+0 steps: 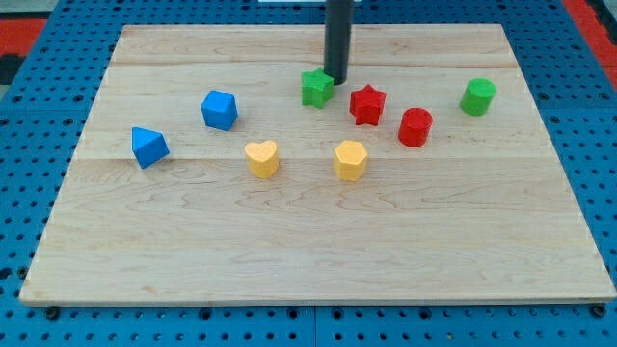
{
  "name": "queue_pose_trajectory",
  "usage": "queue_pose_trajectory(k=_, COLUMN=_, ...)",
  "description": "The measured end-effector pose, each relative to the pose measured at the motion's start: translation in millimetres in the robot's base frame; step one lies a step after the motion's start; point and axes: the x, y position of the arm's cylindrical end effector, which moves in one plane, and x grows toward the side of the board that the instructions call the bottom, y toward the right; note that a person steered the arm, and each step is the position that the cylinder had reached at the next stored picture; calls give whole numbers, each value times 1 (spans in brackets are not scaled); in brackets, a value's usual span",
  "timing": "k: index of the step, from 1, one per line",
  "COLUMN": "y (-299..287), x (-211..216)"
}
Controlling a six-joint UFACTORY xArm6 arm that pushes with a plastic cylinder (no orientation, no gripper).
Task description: Move the green star to the top left of the red star
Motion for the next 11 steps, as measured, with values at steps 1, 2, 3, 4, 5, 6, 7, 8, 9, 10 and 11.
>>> queue_pose_trajectory(k=1, y=-3, x=-32)
queue_pose_trajectory(k=2, y=-65, x=-70)
queue_pose_trajectory(k=3, y=-129, x=-8)
queue_pose_trajectory(k=4, y=-112, x=33)
queue_pose_trajectory(k=5, y=-101, x=41)
queue_pose_trajectory(k=6, y=-70, x=37)
queue_pose_trajectory(k=7, y=-52, x=29)
queue_pose_trajectory(k=8, y=-49, x=40)
queue_pose_trajectory(k=9, y=-47, x=48)
queue_pose_trajectory(k=10, y=-32, x=34)
queue_pose_trajectory(k=11, y=-31, x=17)
